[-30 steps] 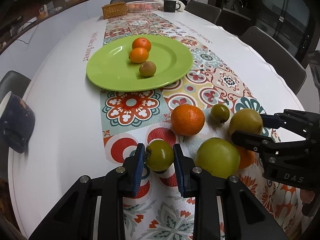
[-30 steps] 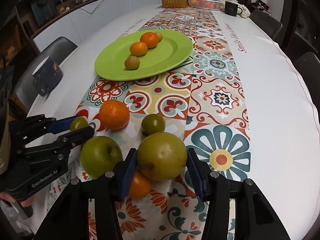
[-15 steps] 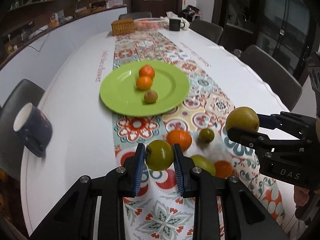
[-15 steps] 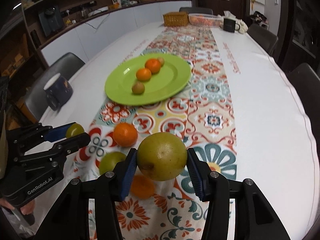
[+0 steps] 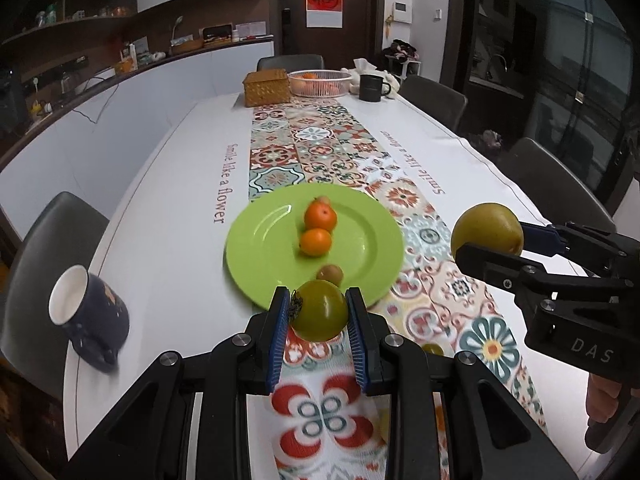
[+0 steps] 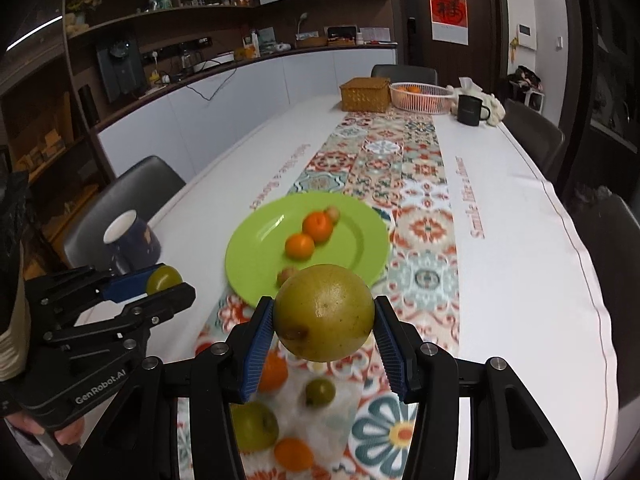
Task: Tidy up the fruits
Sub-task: 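Carry the green tomato onto the green plate with the left gripper while the right places the pear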
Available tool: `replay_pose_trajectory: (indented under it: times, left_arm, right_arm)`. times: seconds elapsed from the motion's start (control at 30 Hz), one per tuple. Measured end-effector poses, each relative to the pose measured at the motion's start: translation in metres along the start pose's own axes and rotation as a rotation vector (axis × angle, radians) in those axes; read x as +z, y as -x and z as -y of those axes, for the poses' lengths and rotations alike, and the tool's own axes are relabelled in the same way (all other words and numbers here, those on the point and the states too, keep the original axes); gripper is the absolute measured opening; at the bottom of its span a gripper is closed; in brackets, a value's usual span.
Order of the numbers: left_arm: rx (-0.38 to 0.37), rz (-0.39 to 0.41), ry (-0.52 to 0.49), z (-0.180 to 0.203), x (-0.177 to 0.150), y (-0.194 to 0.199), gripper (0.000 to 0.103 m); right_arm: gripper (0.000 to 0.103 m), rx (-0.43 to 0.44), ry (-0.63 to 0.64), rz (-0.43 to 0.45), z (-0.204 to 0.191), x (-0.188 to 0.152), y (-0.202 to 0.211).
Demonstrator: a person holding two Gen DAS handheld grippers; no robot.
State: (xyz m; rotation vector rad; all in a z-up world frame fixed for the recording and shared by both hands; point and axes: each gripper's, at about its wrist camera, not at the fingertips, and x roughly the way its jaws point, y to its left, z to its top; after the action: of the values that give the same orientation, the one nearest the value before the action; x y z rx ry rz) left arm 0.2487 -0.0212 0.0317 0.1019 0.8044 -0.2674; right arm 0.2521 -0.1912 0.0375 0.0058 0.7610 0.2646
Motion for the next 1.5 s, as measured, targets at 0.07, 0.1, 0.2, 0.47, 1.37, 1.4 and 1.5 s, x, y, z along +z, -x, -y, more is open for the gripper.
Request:
replay_pose_trajectory:
  times: [0.07,0.1,0.2,0.47,1.37,1.4,1.5]
  left_arm:
    - [0.002,-0.005,0.007,-0.004,0.006,-0.008,0.028]
    - [0.002,-0.007,0.010,-0.005,0.008,-0.012,0.028]
    - [0.001,-0.024,0.020,-0.010,0.016,-0.028,0.028]
    - [0.003,-0.074,0.035,-0.021,0.025,-0.070,0.028]
    - [0.008,-0.165,0.034,-0.034,0.021,-0.130,0.041]
    - [0.015,-0.161,0.033,-0.034,0.020,-0.128,0.043]
    - [0.029,-0.149,0.035,-0.035,0.020,-0.120,0.052]
  right_arm:
    - [0.050,0.003,0.007,-0.001,0.000,0.008,-0.008]
    - [0.050,0.005,0.009,-0.003,0.000,0.012,-0.012]
    - [0.050,0.015,0.012,-0.017,0.001,0.021,-0.027]
    - [0.050,0.034,0.031,-0.075,0.004,0.033,-0.073]
    - [0.051,0.057,0.009,-0.179,0.020,0.035,-0.154]
    - [0.052,0.058,0.007,-0.171,0.021,0.035,-0.152]
    - [0.061,0.045,0.009,-0.134,0.022,0.037,-0.142]
